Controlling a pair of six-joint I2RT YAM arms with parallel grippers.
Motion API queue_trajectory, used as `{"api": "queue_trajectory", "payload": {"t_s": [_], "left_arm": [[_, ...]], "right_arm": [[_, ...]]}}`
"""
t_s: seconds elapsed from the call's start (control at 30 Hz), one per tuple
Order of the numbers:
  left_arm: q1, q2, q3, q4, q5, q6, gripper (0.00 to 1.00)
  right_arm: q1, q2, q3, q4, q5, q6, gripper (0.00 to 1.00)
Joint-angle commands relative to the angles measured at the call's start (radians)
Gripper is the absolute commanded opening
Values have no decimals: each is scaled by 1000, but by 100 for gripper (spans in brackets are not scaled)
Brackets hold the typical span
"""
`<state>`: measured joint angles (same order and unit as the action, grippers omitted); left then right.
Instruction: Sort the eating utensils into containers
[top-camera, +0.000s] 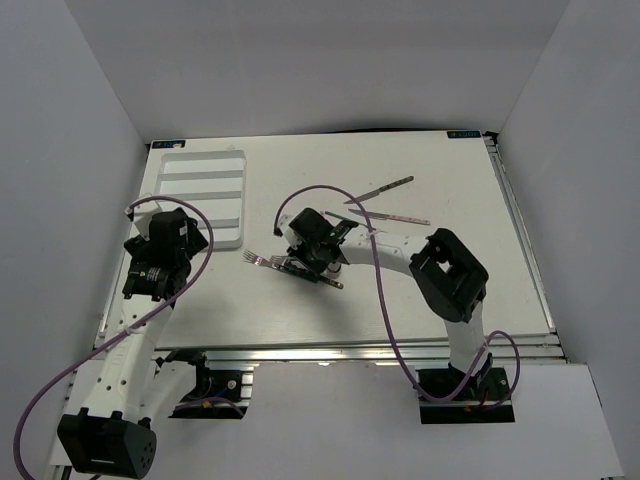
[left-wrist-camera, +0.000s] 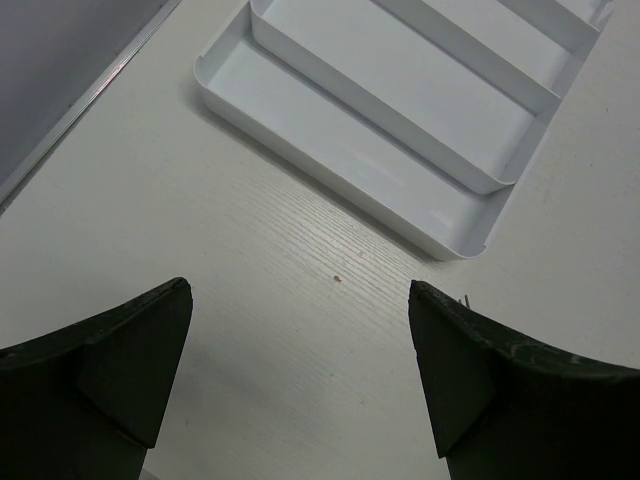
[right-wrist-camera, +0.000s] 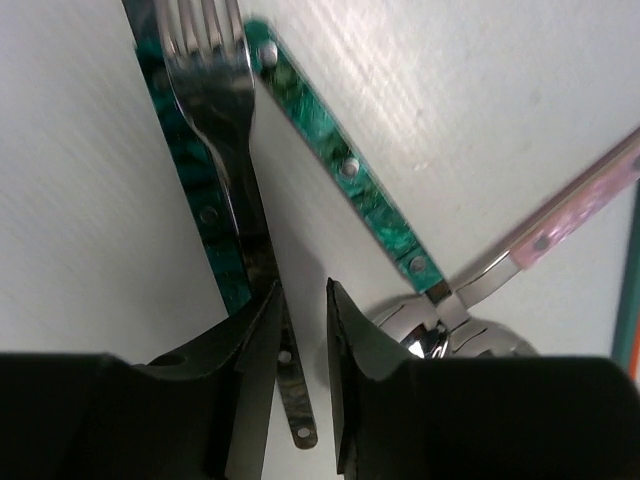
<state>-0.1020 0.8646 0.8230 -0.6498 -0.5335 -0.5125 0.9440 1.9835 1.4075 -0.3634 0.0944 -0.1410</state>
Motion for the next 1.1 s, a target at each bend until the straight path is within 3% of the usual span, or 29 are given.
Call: {"api": "queue_trajectory", "payload": {"t_s": [0.0,0.43,0.7,0.77,0.93,1.07], "left_arm": [[1,-15,-13,21,13,6,98],[1,-6,-15,26,29,11,98],[1,-9,-16,24,30,11,98],[1,-12,-16,22,32,11,98],[1,-13,1,16,59,14,98],[1,-9,18,16,136,12,98]], "right_arm": [[3,-46,-47,-9,-41,-11,30],[-7,-58,-107,26,-70,18,30],[-19,18,-105,14,-13,6,30],[-17,23,-111,14,-15,6,27],[-16,-28,-127,17,-28,14,2],[-16,-106,-124,26,-36,24,0]]}}
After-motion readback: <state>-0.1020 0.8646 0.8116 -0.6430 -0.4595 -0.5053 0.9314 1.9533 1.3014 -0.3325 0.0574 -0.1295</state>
